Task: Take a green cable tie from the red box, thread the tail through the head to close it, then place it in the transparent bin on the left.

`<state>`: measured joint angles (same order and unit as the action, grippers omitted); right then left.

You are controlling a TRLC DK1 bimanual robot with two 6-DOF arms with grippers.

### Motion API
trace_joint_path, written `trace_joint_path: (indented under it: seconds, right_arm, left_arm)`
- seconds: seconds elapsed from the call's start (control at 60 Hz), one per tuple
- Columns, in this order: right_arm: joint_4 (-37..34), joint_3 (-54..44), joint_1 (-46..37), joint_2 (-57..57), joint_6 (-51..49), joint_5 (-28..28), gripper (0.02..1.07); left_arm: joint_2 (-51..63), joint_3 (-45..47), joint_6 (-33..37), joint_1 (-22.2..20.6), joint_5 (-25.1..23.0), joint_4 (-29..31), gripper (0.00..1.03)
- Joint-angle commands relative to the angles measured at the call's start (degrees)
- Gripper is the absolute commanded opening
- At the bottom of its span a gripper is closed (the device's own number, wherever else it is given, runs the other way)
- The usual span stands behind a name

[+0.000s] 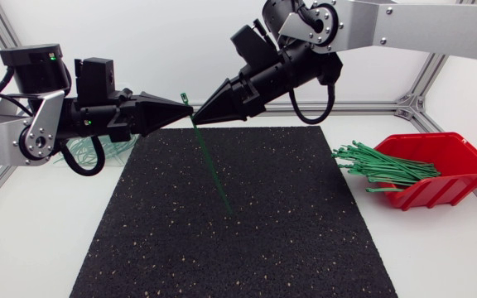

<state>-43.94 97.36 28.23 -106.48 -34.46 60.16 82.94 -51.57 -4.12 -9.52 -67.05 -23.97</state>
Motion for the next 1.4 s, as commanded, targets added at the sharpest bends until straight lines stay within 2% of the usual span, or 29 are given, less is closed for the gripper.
trace_joint_path:
  seconds: [0.0,0.7,0.85,1.1,1.2,1.383]
  right_arm:
    - [1.2,-1.6,-0.6,0.5,1.1,0.0,0.29]
    - [6.2,-4.4,0.8,0.9,2.8,-0.5,0.29]
    - [7.1,-5.1,1.0,1.2,3.0,-0.3,0.17]
    - [7.7,-5.7,1.3,1.7,3.0,0.0,0.13]
    - [8.0,-5.8,1.3,1.9,3.2,0.7,0.08]
    - [9.1,-6.6,1.0,1.9,4.3,0.7,0.08]
  left_arm:
    - [0.2,1.1,-1.2,0.0,-1.0,-0.7,0.04]
    - [0.5,0.5,-1.9,-0.1,-1.2,-0.9,0.04]
    - [0.6,0.5,-2.5,-0.1,-1.2,-1.2,0.04]
    - [0.7,0.6,-2.6,-0.1,-1.2,-1.4,0.04]
    - [0.7,0.7,-2.6,-0.1,-1.2,-1.5,0.04]
    - [0.7,0.7,-3.2,-0.1,-1.2,-1.6,0.04]
